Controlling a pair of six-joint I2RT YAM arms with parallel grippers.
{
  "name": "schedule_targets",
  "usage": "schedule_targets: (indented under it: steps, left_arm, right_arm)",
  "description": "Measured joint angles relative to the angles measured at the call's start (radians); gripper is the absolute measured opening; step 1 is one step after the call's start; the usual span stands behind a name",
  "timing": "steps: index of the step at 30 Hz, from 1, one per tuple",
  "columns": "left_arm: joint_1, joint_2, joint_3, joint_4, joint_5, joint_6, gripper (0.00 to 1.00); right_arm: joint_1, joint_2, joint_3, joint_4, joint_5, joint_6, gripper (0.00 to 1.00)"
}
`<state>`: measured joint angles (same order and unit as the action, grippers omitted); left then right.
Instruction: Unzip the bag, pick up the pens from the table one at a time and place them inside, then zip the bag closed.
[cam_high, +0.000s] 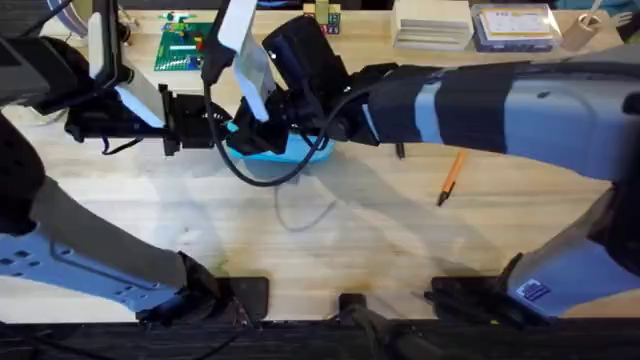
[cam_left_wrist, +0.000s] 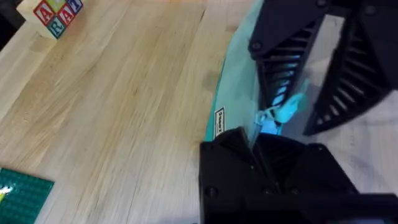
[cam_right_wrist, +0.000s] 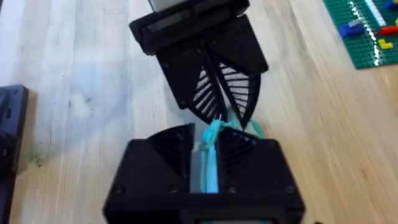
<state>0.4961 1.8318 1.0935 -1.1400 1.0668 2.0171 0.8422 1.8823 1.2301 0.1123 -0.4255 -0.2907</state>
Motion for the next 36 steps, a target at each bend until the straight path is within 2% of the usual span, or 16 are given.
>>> schedule_targets:
  steps: [4, 6, 8, 9, 11, 20, 28, 30, 31, 33, 36]
  left_arm:
    - [0.0, 0.0, 0.0, 0.0, 0.001, 0.0, 0.042]
    - [0.0, 0.0, 0.0, 0.003, 0.002, 0.0, 0.042]
    - [0.0, 0.0, 0.0, 0.002, 0.003, 0.0, 0.042]
    - [0.0, 0.0, 0.0, 0.002, 0.003, 0.0, 0.042]
    - [0.0, 0.0, 0.0, 0.002, 0.003, 0.0, 0.042]
    - [0.0, 0.0, 0.0, 0.002, 0.003, 0.0, 0.042]
    - [0.0, 0.0, 0.0, 0.002, 0.003, 0.0, 0.042]
    - [-0.001, 0.0, 0.0, 0.001, 0.003, 0.0, 0.154]
    - [-0.005, 0.0, 0.0, -0.005, 0.009, 0.0, 0.462]
    - [-0.008, 0.0, 0.0, -0.005, 0.011, 0.003, 0.624]
    - [-0.01, 0.0, 0.0, -0.006, 0.011, -0.001, 0.961]
  right_arm:
    - [0.007, -0.008, 0.0, -0.001, -0.001, -0.002, 0.431]
    - [0.008, -0.018, 0.0, -0.001, -0.004, -0.002, 0.602]
    - [0.011, -0.028, 0.0, 0.0, -0.006, -0.002, 0.887]
    - [0.011, -0.032, 0.002, 0.001, -0.005, -0.005, 0.97]
    - [0.011, -0.037, 0.005, 0.002, -0.005, -0.005, 0.995]
    - [0.01, -0.041, 0.01, 0.003, -0.004, -0.005, 0.997]
    - [0.01, -0.17, 0.01, -0.106, 0.114, -0.005, 0.998]
    - [0.01, -0.204, 0.011, -0.15, 0.131, -0.005, 0.998]
    - [0.01, -0.244, 0.011, -0.214, 0.165, -0.005, 0.998]
    - [0.01, -0.264, 0.011, -0.252, 0.183, -0.005, 0.998]
    - [0.009, -0.292, 0.011, -0.302, 0.201, -0.005, 0.998]
